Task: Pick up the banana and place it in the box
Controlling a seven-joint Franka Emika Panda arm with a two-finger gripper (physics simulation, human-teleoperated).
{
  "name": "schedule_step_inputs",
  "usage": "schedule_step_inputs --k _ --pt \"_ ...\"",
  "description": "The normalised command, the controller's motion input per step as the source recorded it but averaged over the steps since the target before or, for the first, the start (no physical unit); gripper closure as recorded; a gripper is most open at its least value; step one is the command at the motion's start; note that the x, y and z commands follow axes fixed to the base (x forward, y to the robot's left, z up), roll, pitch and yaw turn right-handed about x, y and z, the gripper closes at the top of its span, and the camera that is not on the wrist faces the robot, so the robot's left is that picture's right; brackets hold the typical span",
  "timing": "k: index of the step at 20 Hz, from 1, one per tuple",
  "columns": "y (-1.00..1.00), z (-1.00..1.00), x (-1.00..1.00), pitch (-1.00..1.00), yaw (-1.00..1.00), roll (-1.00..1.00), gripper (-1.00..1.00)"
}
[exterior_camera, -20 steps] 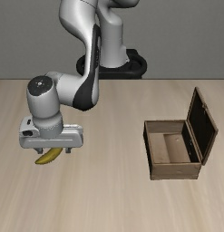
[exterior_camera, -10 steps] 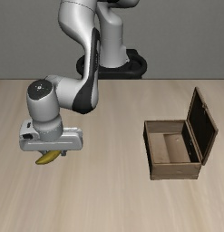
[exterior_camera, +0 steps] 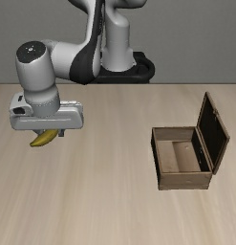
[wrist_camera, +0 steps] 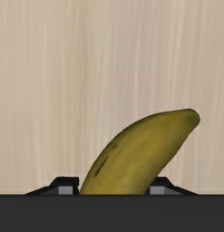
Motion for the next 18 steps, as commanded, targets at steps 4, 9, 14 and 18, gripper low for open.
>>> schedule_step_inputs --k 4,9,14,18 --pt "0.0 1.0 0.0 0.0 0.0 0.0 1.0" --pt "0.8 0.2 0.0 0.0 0.0 0.0 1.0" --pt "1.0 0.0 0.0 0.0 0.0 0.0 1.0" --pt "1.0 0.0 0.0 0.0 0.0 0.0 1.0"
